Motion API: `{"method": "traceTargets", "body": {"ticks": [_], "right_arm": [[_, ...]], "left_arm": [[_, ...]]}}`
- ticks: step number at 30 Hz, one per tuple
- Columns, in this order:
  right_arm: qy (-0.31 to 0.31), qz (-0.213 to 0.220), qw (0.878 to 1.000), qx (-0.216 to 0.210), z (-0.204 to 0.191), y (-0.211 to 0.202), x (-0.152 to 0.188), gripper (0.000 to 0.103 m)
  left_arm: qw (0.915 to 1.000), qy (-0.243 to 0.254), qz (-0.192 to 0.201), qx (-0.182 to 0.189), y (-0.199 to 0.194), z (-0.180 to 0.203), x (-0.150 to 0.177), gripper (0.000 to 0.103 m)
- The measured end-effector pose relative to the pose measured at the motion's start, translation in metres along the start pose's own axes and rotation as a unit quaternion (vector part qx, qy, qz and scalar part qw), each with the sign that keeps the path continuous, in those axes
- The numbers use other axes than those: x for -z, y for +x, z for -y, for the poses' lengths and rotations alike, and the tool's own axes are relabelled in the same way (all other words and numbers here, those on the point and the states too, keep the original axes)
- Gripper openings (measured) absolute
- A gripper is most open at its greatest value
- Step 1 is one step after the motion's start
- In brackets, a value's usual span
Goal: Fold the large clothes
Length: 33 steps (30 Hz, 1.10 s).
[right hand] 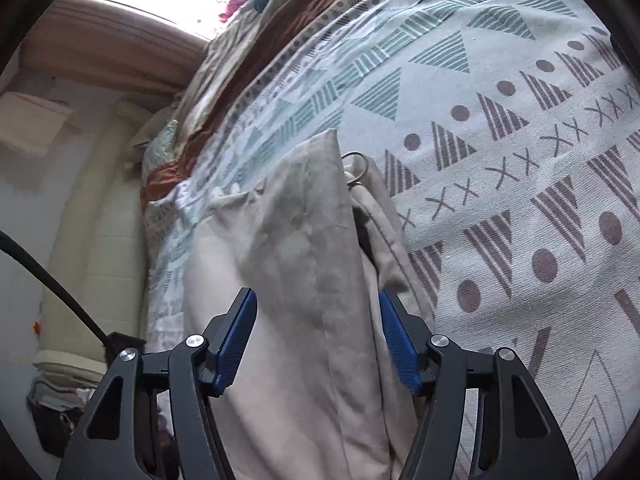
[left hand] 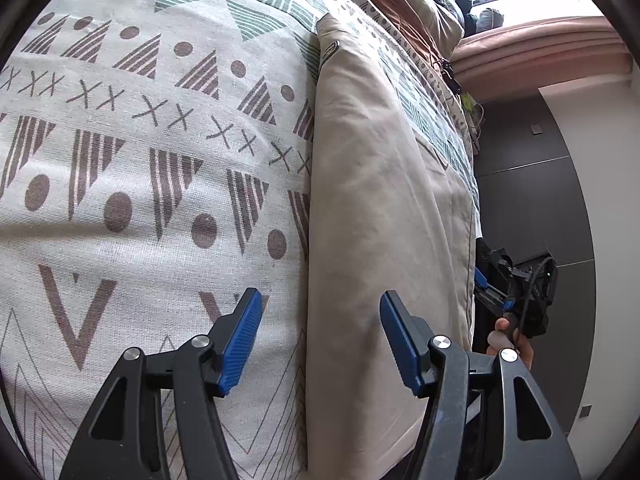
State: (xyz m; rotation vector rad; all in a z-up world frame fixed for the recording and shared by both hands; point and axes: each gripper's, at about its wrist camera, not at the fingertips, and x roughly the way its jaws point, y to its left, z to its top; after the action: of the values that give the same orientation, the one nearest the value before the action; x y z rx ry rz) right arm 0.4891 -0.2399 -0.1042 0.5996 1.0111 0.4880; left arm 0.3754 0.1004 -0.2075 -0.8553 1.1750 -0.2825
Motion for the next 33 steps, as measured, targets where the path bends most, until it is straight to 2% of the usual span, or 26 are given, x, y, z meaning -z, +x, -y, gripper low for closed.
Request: {"method": "traceTargets", "body": {"ticks": [4,8,13,14,16,19,22,26,29,33], "right_arm": [[0.008,-0.006,1.0,-0.03,0.01,0.003,-0.005,0.061],[-0.001,-0.017,0.999,-0.028,0.012,0.018,-0.011,0.061],[0.003,-0.038,0.999,-0.006,0.013,0.048,-0.026,0.06],[0.001,-0.042,0.999,-0.001,0.011,0.053,-0.029,0.056],[-0.003,-0.047,0.999,0.019,0.008,0.06,-0.033,0.027],[-0.003,-0.038,0.999,0.033,0.007,0.062,-0.037,0.007],[-0.025,-0.013,0.999,0.042,-0.01,0.05,-0.036,0.003],[-0.059,0.022,0.996,0.062,-0.033,0.025,-0.029,0.002],[-0.059,0.028,0.993,0.102,-0.027,0.025,-0.025,0.002],[-0.037,0.019,0.993,0.107,-0.013,0.037,-0.02,0.003]], "left_arm": [[1.0,-0.002,-0.001,0.001,0.002,-0.002,0.001,0.062],[1.0,-0.002,-0.003,-0.001,0.003,-0.004,0.0,0.062],[1.0,-0.003,0.001,-0.007,0.001,-0.003,-0.006,0.062],[1.0,-0.003,0.002,-0.009,0.0,-0.003,-0.007,0.062],[0.9999,-0.001,0.005,-0.012,0.0,-0.002,-0.01,0.062],[0.9998,0.001,0.007,-0.017,0.001,0.0,-0.014,0.062],[0.9998,0.006,0.009,-0.019,0.003,0.005,-0.017,0.062],[0.9996,0.017,0.01,-0.019,0.007,0.015,-0.022,0.062],[0.9995,0.021,0.012,-0.021,0.01,0.019,-0.028,0.062],[0.9992,0.024,0.012,-0.029,0.018,0.023,-0.036,0.062]]}}
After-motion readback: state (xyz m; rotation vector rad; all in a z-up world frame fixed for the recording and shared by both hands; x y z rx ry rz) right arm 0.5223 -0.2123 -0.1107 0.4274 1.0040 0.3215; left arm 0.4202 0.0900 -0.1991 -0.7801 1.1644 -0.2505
